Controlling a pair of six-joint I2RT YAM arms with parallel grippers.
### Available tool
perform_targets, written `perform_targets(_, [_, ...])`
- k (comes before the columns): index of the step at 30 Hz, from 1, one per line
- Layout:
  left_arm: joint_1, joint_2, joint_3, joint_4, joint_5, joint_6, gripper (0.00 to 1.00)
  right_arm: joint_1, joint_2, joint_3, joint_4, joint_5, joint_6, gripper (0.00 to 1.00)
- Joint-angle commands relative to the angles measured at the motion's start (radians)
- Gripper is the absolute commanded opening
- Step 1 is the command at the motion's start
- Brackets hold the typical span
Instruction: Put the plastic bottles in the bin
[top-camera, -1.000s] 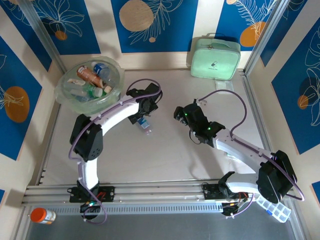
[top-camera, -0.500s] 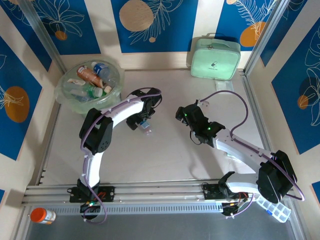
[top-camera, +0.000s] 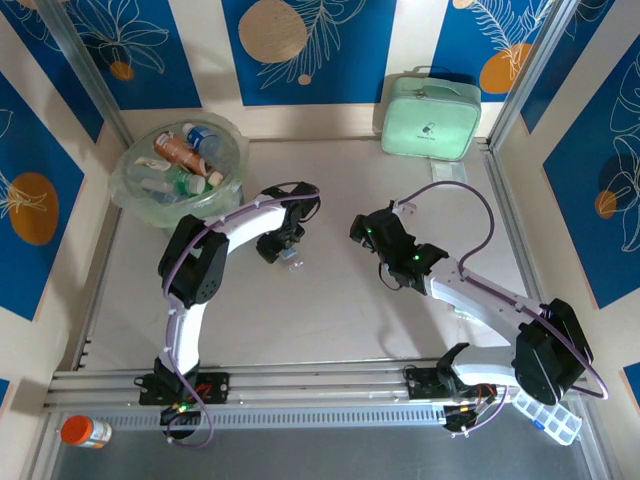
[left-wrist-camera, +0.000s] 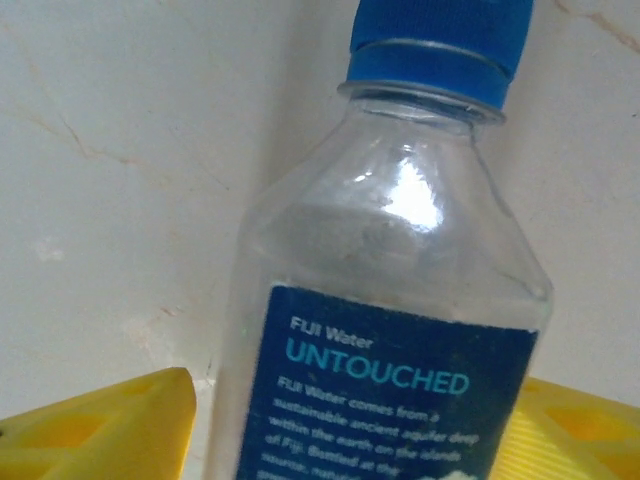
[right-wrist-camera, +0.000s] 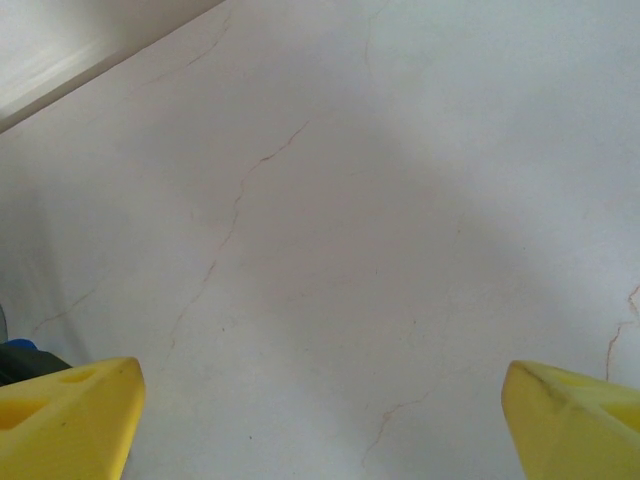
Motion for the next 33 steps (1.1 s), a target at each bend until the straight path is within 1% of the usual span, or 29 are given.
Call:
perform_targets(1, [0.006,0.016,-0.013,0.014,0.026,-0.028,0.63,0.006,0.004,0.012,-0.004,0.036,0.006,0.93])
perform_targets(4, [0.006,-0.004,-0.020,0.008,0.020,-0.020,0.53,0.006,0.006,0.013,-0.004,0.038,0.005,0.92])
perform_targets(7, [0.005,-0.043,-0.036,-0.003,0.005,-0.005,0.49,0.008,0.006,0.015,-0.006,0.042,0.006,0.93])
perform_targets(10, [-0.009,-0.089,-0.034,-0.022,-0.017,0.046,0.49,0.011,0.004,0.016,-0.020,0.062,0.017,0.92])
perform_targets(12, [-0.036,-0.124,-0.012,-0.068,-0.070,0.084,0.49,0.011,-0.003,0.018,-0.035,0.073,0.027,0.93])
perform_targets(14, [-0.061,-0.165,-0.003,-0.080,-0.096,0.141,0.49,0.012,-0.014,0.016,-0.047,0.095,0.045,0.93])
perform_targets(17, [-0.094,-0.234,0.025,-0.122,-0.136,0.213,0.49,0.021,-0.033,0.011,-0.090,0.170,0.111,0.92])
perform_targets(19, [-0.122,-0.295,0.050,-0.153,-0.186,0.263,0.49,0.031,-0.034,0.032,-0.174,0.250,0.178,0.91])
perform_targets(21, [-0.154,-0.343,0.076,-0.143,-0.210,0.353,0.50,0.046,-0.019,0.064,-0.271,0.321,0.261,0.90])
perform_targets(23, [-0.187,-0.369,0.143,-0.210,-0.257,0.401,0.50,0.063,0.000,0.100,-0.359,0.380,0.331,0.90])
perform_targets(25, [-0.220,-0.392,0.220,-0.289,-0.316,0.445,0.50,0.079,0.016,0.123,-0.403,0.419,0.363,0.89])
perform_targets(28, [-0.242,-0.449,0.293,-0.360,-0.367,0.488,0.50,0.084,0.027,0.118,-0.372,0.411,0.340,0.89])
perform_targets(33, [-0.229,-0.611,0.342,-0.424,-0.472,0.480,0.51,0.086,0.047,0.120,-0.327,0.373,0.293,0.89])
